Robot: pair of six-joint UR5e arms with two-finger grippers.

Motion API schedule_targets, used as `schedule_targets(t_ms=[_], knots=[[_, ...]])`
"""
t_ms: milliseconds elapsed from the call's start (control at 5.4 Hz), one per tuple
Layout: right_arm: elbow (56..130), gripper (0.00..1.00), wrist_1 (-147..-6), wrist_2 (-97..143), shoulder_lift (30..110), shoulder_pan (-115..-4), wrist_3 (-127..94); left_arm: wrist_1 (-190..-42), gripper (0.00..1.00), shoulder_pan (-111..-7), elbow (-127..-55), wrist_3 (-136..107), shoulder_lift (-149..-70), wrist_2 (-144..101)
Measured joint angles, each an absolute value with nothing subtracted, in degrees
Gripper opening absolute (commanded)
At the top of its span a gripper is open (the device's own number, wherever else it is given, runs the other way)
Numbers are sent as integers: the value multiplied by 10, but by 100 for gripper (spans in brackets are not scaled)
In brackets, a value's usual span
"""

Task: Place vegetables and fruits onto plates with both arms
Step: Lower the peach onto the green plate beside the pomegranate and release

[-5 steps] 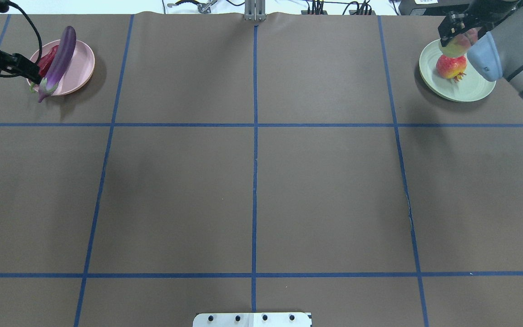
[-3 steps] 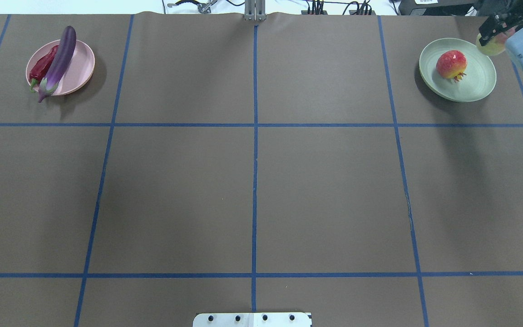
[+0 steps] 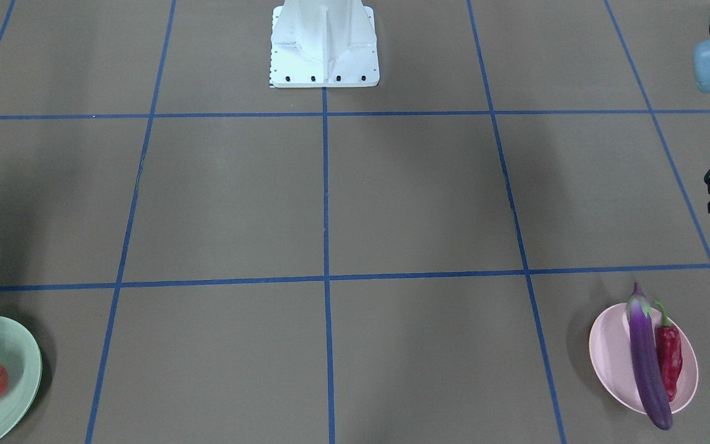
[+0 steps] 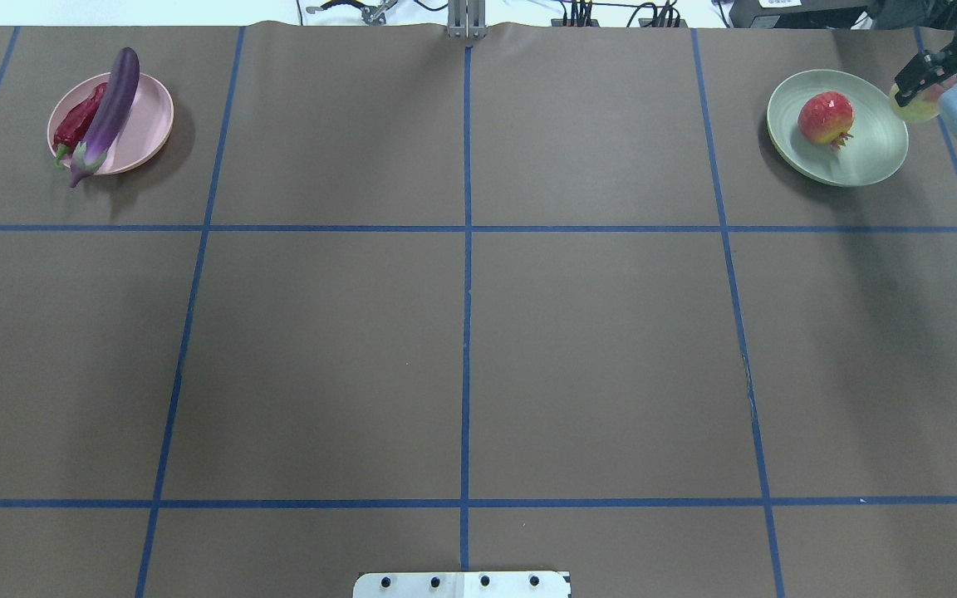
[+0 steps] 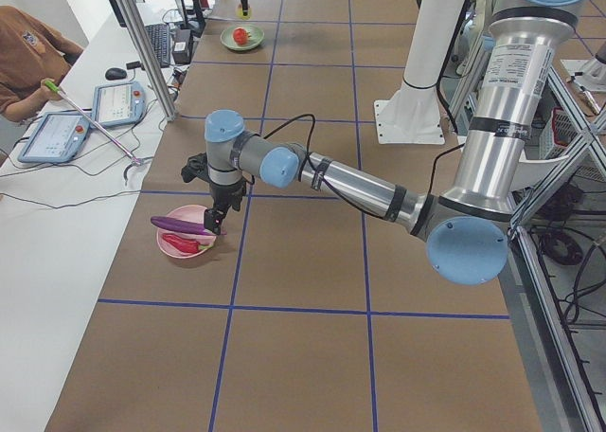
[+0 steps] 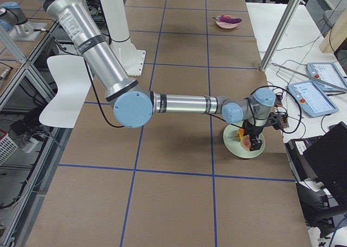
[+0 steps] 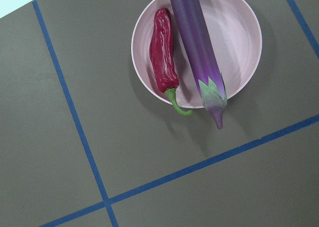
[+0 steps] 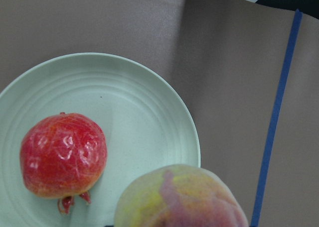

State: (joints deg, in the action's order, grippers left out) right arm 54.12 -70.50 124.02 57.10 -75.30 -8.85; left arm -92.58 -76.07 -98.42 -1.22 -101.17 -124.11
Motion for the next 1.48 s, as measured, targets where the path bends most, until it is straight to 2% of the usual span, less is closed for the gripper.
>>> schedule_targets(t_ms=[185, 370, 926, 1111, 1481], knots=[[530, 6, -693, 1238, 571, -740, -90, -926, 100, -761, -984, -12, -1011, -1240], [527, 99, -688, 1234, 572, -730, -90, -926, 100, -760, -984, -11, -1010, -1239], [547, 100, -695, 1241, 571, -733, -92, -925, 100, -762, -984, -11, -1010, -1240], [597, 100, -743, 1267, 580, -752, -88, -925, 100, -768, -986, 0, -1003, -1242], [800, 100, -887, 1307, 672, -779, -79, -924, 100, -780, -996, 44, -966, -1245]])
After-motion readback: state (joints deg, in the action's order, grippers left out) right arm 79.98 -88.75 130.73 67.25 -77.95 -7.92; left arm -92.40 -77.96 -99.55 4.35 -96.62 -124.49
